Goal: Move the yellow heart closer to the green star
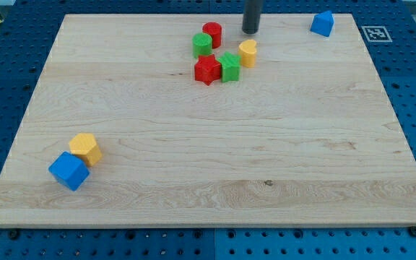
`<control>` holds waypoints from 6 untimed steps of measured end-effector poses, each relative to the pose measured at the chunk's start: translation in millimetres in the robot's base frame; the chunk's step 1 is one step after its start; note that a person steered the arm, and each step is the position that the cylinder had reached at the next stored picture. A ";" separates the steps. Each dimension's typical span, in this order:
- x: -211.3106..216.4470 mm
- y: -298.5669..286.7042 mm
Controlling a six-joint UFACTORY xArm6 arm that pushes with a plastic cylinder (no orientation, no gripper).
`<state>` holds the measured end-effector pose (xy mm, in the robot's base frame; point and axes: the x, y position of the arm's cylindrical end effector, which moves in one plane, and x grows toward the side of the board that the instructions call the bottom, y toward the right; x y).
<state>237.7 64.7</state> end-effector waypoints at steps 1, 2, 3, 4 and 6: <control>12.9 -6.2; 38.8 -2.4; 46.4 -1.5; 36.5 -1.5; 76.2 25.7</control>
